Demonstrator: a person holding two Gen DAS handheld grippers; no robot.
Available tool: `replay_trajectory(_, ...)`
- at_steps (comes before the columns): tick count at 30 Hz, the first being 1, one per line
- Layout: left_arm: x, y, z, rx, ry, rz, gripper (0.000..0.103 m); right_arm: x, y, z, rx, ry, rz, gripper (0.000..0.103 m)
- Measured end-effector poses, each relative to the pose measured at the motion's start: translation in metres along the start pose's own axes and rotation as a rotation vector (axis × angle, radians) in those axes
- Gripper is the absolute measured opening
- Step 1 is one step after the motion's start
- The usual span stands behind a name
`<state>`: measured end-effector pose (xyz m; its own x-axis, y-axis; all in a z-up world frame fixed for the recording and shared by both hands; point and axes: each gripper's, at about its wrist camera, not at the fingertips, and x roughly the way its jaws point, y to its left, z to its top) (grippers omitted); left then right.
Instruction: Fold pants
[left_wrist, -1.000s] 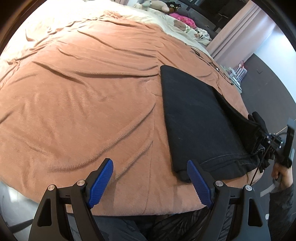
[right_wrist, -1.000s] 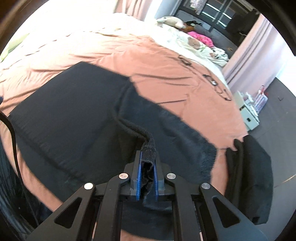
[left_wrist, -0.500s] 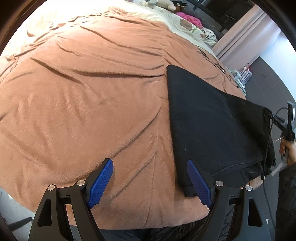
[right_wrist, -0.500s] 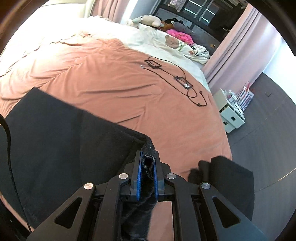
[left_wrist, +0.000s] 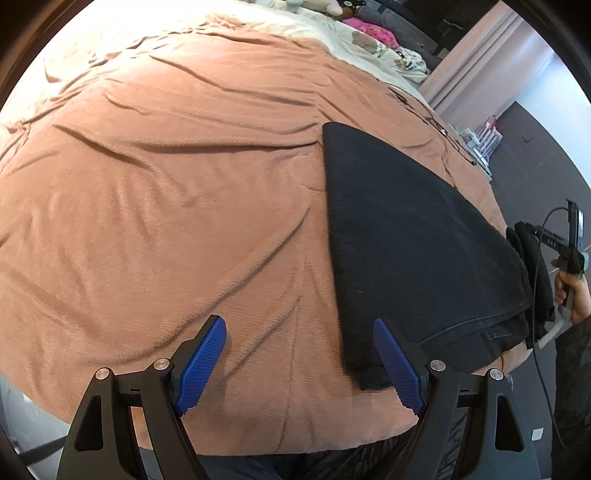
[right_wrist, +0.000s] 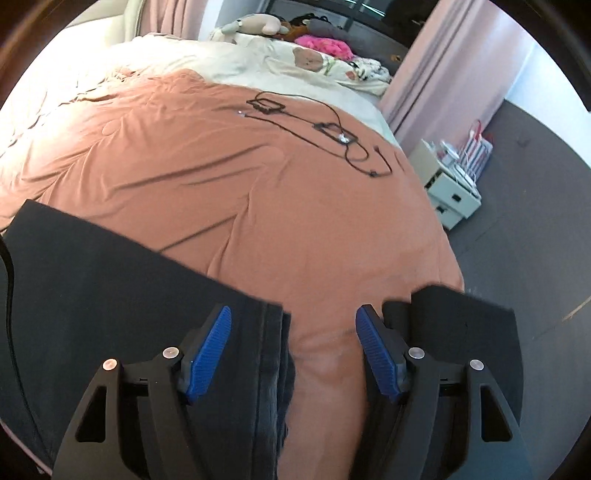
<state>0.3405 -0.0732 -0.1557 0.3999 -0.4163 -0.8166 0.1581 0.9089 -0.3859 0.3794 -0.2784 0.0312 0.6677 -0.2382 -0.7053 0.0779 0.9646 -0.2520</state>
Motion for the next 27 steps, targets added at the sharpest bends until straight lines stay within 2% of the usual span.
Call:
replay_trajectory(4, -0.002, -0.010, -0.002, 0.033, -0.001, -0.009, 0.084, -0.011, -0.006, -0.021, 0.071, 0.009, 0.061, 0.069)
replay_trajectory(9, -0.003, -0.026, -0.005, 0.075, 0.000, -0.017, 0.084, -0.027, -0.022, -0.051, 0.218, 0.026, 0.177, 0.069)
replay_trajectory(16, 0.003, -0.045, -0.011, 0.129, 0.013, -0.007, 0.084, -0.044, -0.036, -0.086, 0.354, 0.014, 0.303, 0.069)
replay_trajectory(19, 0.007, -0.051, -0.013, 0.152, 0.018, 0.010, 0.084, -0.050, -0.054, -0.100, 0.415, 0.013, 0.353, 0.069)
replay_trajectory(21, 0.009, -0.055, -0.014, 0.163, 0.022, 0.016, 0.084, -0.060, -0.066, -0.121, 0.483, 0.010, 0.396, 0.069)
replay_trajectory(25, 0.015, -0.060, -0.017, 0.181, 0.034, 0.033, 0.084, -0.057, -0.080, -0.148, 0.592, 0.016, 0.481, 0.069)
replay_trajectory(27, 0.021, -0.062, -0.020, 0.201, 0.050, 0.074, 0.084, -0.052, -0.085, -0.161, 0.637, 0.024, 0.526, 0.069)
